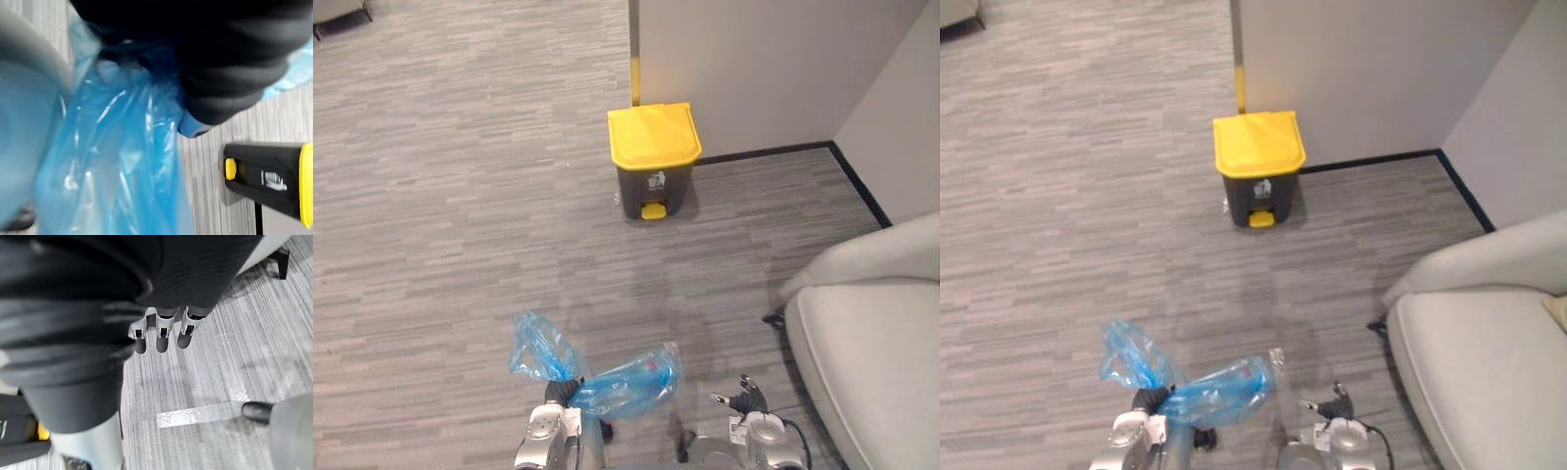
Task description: Gather rubbish on tea table into small bin, then transfer packed bag to large trash can.
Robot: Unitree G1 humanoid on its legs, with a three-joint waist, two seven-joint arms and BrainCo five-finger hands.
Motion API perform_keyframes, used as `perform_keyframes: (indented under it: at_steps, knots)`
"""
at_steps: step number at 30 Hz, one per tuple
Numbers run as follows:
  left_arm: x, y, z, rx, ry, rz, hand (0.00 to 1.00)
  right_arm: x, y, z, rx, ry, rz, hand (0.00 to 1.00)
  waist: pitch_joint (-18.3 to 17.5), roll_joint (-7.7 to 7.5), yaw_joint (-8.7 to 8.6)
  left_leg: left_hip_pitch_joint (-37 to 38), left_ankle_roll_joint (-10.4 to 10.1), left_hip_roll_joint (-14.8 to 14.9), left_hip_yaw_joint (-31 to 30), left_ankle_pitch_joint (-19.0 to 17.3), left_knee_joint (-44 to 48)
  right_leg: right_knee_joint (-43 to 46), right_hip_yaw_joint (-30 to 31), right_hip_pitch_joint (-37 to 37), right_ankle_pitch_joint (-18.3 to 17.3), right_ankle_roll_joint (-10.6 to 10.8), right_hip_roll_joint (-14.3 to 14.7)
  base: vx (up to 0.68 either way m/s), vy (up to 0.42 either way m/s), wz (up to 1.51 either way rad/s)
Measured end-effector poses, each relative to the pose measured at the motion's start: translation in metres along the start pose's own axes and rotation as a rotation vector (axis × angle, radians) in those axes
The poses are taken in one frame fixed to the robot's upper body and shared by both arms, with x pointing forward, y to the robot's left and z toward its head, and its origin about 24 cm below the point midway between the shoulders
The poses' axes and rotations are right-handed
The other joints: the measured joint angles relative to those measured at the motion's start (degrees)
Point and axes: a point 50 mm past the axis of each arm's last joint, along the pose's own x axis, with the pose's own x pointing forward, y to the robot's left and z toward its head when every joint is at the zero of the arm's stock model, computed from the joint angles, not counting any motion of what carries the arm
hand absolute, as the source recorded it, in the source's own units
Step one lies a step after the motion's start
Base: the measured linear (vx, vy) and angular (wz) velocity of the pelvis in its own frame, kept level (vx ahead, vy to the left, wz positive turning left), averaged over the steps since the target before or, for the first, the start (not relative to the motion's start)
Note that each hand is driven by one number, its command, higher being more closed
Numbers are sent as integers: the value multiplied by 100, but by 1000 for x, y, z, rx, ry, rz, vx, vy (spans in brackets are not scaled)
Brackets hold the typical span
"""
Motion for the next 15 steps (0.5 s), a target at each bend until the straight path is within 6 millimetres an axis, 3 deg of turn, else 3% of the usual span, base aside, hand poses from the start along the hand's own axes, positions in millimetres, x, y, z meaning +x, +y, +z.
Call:
perform_keyframes:
  at_steps: [1,3,5,6,7,8,11,12,13,14,15]
  knots:
    - [1,5,1,11,-2,10,100,-2,3,-4,7,13,6,0,-37,-113,3,-67,74,-98,68,-280,237,174,201,-68,-37,51,-127,499,302,-17]
    - [1,4,1,16,-2,2,100,-2,7,-3,11,7,14,0,-56,-157,39,115,190,-180,276,-614,367,1198,614,-489,11,126,-248,446,272,-39]
    - [-1,4,-3,38,9,-5,100,-2,12,-1,5,3,33,0,-52,-149,16,643,314,-231,480,-856,313,2959,963,-1136,350,673,-313,387,153,-41]
    - [-1,6,-3,45,10,-1,100,-2,13,-1,1,1,40,0,-50,-146,-8,795,332,-233,497,-922,281,3326,949,-1265,327,706,-289,426,109,-19]
    - [0,10,-1,62,4,3,100,-2,15,1,-17,-6,52,0,-53,-146,-33,1036,369,-243,501,-985,188,3854,820,-1537,146,560,-227,517,33,-4]
    - [1,13,1,68,-2,15,100,-2,15,1,-23,-6,54,0,-35,-117,-51,1388,367,-238,491,-1003,-74,4120,582,-1871,-73,198,-85,435,-17,-2]
    - [3,23,9,82,-22,51,100,1,11,12,-45,-43,47,0,72,65,-109,1910,363,0,476,-1000,-457,3370,50,-2452,-289,-263,416,414,-90,2]
    - [5,26,12,88,-30,58,100,2,8,15,-58,-57,41,0,79,73,-144,2035,349,40,405,-1008,-472,2450,-107,-2596,-100,-307,534,428,-146,33]
    - [4,28,12,94,-30,62,100,2,6,13,-67,-52,39,0,48,6,-164,2114,250,-24,331,-1058,-470,1680,-106,-2541,316,-321,547,447,-143,55]
    - [6,27,13,92,-28,60,100,1,3,8,-78,-42,36,0,53,-2,-200,2258,6,-48,154,-1204,-449,1344,-151,-2427,1028,-648,547,545,-145,37]
    - [6,22,11,83,-22,50,100,4,-5,12,-103,-50,16,0,-12,189,-163,2285,-85,156,1,-1229,-439,1428,-269,-2389,917,-729,685,451,-114,23]
